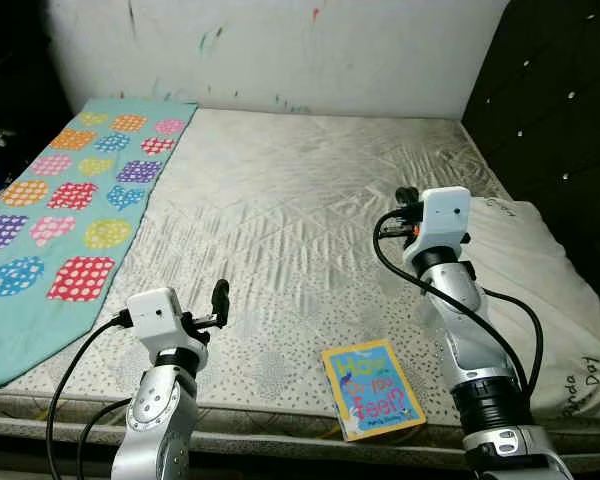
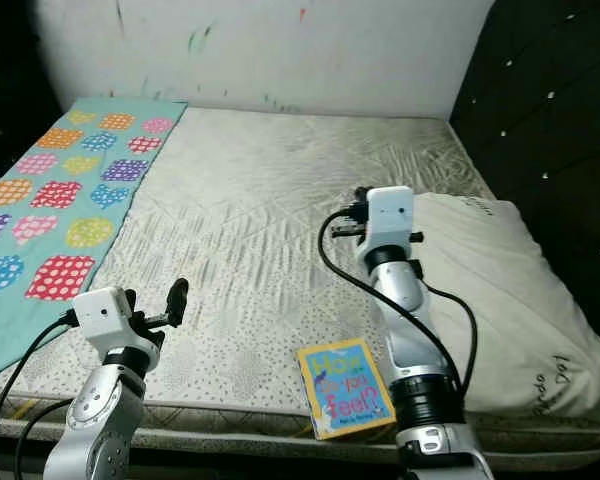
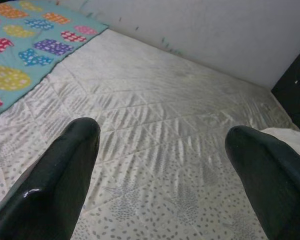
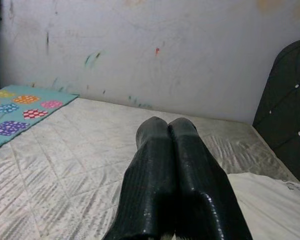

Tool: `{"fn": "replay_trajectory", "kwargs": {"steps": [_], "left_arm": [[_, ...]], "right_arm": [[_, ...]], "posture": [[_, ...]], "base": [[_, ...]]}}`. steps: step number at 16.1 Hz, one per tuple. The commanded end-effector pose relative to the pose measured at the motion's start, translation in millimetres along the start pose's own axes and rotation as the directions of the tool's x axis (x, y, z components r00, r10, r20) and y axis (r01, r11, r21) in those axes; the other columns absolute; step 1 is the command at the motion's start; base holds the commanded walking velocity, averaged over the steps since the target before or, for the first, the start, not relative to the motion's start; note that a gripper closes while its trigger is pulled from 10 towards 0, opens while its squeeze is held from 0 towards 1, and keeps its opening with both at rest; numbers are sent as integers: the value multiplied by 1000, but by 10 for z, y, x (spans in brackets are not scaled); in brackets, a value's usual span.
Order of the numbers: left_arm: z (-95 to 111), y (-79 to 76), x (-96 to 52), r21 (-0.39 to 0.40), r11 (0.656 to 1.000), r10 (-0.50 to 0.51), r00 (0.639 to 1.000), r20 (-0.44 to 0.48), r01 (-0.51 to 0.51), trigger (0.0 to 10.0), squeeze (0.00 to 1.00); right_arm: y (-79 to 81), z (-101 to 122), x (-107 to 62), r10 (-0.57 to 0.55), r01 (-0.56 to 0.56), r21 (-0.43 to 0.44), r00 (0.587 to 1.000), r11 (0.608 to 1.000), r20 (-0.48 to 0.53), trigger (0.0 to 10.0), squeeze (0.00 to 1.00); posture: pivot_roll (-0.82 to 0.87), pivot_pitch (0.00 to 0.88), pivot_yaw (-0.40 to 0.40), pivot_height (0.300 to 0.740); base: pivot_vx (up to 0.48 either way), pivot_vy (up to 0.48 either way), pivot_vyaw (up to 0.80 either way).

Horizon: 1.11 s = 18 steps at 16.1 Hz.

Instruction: Clean up the room

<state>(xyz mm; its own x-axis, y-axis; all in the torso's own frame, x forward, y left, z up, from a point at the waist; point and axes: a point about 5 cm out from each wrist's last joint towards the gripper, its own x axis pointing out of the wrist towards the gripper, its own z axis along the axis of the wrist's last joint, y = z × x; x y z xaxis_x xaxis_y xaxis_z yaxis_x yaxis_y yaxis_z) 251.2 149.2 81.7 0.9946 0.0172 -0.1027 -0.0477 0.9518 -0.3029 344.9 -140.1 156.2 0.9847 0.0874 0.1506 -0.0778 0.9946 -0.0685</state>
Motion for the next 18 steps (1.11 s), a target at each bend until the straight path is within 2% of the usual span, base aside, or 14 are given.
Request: {"fn": "replay_trajectory", "kwargs": {"steps": [1,8,18], "left_arm": [[-5,-31,-9,-24,1000,17,1000,3,-16,10000,0],[-15,-42,-5,-43,999,14,1000,-7,-14,10000,0],[-16,-45,-4,-50,999,18,1000,-19,-19,10000,0]], "right_arm": [[-17,27,18,-5,5,-7,1000,1000,9,10000,0],[-25,26,18,-5,5,-9,1000,1000,9,10000,0],[-29,33,23,-8,8,-12,1000,1000,11,10000,0]], "posture": [[7,0,6,740],[6,0,4,740],[7,0,4,740]], "base": [[0,0,0],[0,0,0],[-261,0,0]]}}
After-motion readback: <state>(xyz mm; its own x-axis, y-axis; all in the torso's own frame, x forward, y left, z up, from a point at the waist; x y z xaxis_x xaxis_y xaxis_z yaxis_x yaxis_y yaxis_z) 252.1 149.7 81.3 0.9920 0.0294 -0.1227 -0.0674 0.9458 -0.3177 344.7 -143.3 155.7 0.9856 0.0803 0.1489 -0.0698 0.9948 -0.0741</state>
